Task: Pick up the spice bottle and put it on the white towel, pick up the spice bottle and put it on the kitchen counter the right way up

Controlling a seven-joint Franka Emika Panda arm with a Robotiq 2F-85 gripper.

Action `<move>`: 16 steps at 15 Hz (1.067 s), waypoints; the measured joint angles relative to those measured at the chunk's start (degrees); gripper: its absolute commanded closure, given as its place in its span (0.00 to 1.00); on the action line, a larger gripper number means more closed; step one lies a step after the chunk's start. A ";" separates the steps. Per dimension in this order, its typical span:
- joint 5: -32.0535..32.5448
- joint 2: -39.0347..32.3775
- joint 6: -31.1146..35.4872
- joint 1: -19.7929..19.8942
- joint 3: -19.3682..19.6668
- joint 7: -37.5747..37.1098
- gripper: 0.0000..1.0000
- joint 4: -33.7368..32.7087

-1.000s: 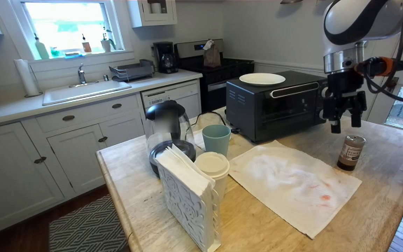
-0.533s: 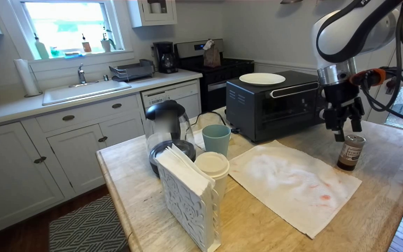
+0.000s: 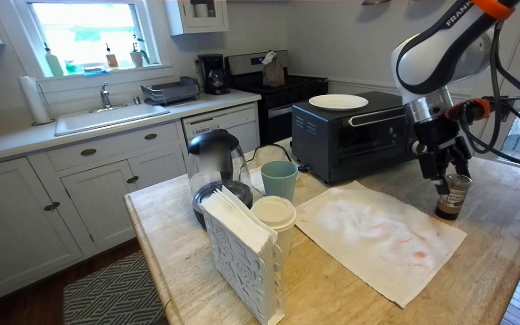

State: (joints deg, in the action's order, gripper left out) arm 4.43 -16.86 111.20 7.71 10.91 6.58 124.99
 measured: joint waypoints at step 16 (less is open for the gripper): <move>-4.60 -3.45 -5.99 1.01 -0.35 -5.67 0.77 -4.56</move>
State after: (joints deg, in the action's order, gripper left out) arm -0.17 -20.31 105.21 8.72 10.56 0.91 120.43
